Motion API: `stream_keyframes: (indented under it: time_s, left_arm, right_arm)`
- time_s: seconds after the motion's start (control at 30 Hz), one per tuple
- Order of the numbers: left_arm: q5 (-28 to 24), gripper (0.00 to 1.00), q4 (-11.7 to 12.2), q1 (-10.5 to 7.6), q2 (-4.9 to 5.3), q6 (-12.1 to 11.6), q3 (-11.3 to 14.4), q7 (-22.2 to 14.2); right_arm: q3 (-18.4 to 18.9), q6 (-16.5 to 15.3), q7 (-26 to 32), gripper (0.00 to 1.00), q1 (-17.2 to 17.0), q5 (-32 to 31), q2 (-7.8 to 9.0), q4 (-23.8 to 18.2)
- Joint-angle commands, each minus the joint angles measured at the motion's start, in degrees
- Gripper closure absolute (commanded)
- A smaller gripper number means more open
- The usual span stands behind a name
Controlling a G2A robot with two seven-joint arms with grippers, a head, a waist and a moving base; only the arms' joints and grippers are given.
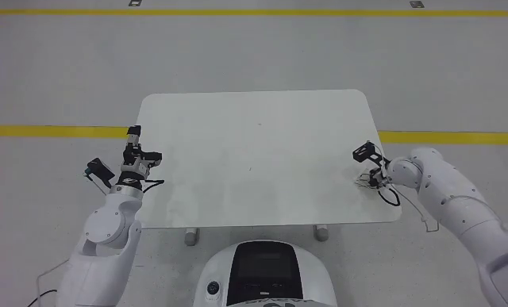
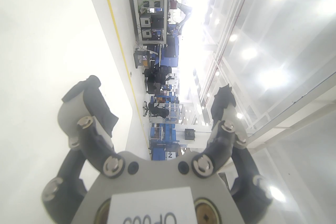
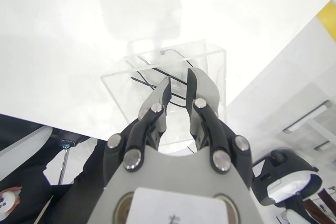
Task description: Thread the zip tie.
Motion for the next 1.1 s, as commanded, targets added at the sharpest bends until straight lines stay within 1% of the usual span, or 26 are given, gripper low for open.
stream_keyframes:
  time_s: [0.0, 0.23, 0.4, 0.53, 0.67, 0.8, 0.87, 0.93, 1.07]
  left_arm:
    - [0.0, 0.00, 0.0, 0.00, 0.00, 0.0, 0.0, 0.0]
    - [0.0, 0.00, 0.0, 0.00, 0.00, 0.0, 0.0, 0.0]
    - [0.0, 0.00, 0.0, 0.00, 0.00, 0.0, 0.0, 0.0]
    - [0.0, 0.00, 0.0, 0.00, 0.00, 0.0, 0.0, 0.0]
    - [0.0, 0.00, 0.0, 0.00, 0.00, 0.0, 0.0, 0.0]
    - [0.0, 0.00, 0.0, 0.00, 0.00, 0.0, 0.0, 0.0]
    - [0.0, 0.00, 0.0, 0.00, 0.00, 0.0, 0.0, 0.0]
    - [0.0, 0.00, 0.0, 0.00, 0.00, 0.0, 0.0, 0.0]
    - [0.0, 0.00, 0.0, 0.00, 0.00, 0.0, 0.0, 0.0]
  right_arm:
    - [0.2, 0.0, -0.2, 0.77, -0.1, -0.2, 0.16, -0.3]
    - [0.8, 0.0, -1.7, 0.72, -1.0, -1.3, 0.81, -1.8]
    - [0.5, 0.0, -2.7, 0.69, -1.3, -2.0, 0.99, -2.5]
    - [-0.1, 0.0, -3.3, 0.73, -1.2, -2.0, 1.08, -2.5]
    - [-0.8, 0.0, -3.7, 0.75, -0.8, -1.1, 0.97, -1.9]
    - [-1.9, 0.0, -3.8, 0.73, -0.2, -0.5, 0.72, -1.2]
    - [-2.5, 0.0, -3.8, 0.75, 0.2, 0.0, 0.58, -0.6]
    - [-2.9, 0.0, -3.8, 0.79, 0.6, 0.4, 0.47, -0.1]
    - [-3.8, 0.0, -3.9, 0.93, 1.2, 0.9, 0.31, 0.7]
